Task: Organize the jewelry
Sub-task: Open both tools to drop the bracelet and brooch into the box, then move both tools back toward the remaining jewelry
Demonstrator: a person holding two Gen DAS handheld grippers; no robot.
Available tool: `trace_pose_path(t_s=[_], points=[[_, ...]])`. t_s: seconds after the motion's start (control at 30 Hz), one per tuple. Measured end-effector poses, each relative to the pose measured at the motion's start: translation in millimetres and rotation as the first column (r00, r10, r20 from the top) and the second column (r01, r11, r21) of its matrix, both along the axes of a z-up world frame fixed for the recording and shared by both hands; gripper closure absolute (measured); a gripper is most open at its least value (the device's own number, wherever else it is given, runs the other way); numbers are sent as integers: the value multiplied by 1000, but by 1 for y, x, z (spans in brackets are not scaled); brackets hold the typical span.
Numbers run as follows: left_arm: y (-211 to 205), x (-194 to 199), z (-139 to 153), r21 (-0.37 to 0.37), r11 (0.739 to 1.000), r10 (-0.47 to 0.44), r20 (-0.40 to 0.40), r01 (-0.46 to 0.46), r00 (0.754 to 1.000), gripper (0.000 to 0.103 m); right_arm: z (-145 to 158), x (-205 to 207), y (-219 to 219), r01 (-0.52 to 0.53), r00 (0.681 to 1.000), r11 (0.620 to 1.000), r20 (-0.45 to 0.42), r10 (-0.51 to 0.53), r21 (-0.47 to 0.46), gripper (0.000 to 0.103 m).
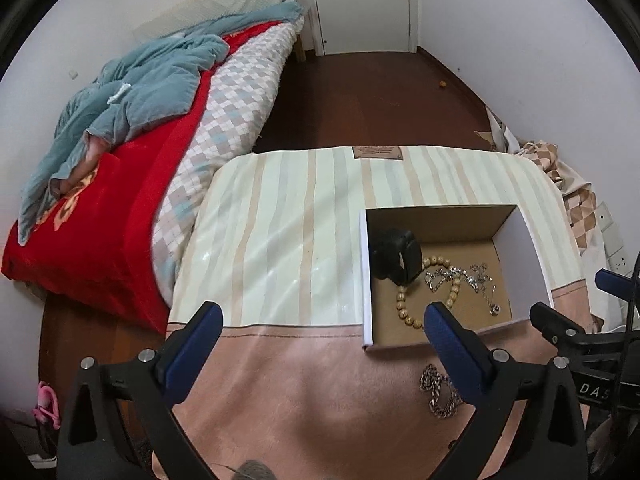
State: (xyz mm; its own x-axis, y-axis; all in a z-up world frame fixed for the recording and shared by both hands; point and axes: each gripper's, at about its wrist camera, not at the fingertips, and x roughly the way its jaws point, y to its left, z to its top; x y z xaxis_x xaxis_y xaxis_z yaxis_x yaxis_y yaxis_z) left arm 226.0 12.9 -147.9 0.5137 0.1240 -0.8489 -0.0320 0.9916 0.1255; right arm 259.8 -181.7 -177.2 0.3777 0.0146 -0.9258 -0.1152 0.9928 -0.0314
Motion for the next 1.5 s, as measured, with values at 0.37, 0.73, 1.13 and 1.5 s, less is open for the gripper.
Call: trace_pose_path(t_s=[0.37, 0.73, 1.13, 1.5], points=[[0, -41, 32, 24, 999, 45, 97, -48, 994, 0, 40, -38, 2, 53, 993, 999, 109, -51, -12, 0], [4, -85, 74, 0, 998, 70, 174, -71, 982, 0, 102, -88, 10, 56, 974, 998, 218, -54, -4, 0], [13, -134, 102, -18, 996, 94, 239, -92, 966, 0, 144, -140, 13, 53, 955, 998, 289, -61, 36, 0], [20, -117, -11, 86, 983, 158, 33, -160, 987, 0, 22, -134, -11, 80, 993, 985, 77, -93, 152, 16]])
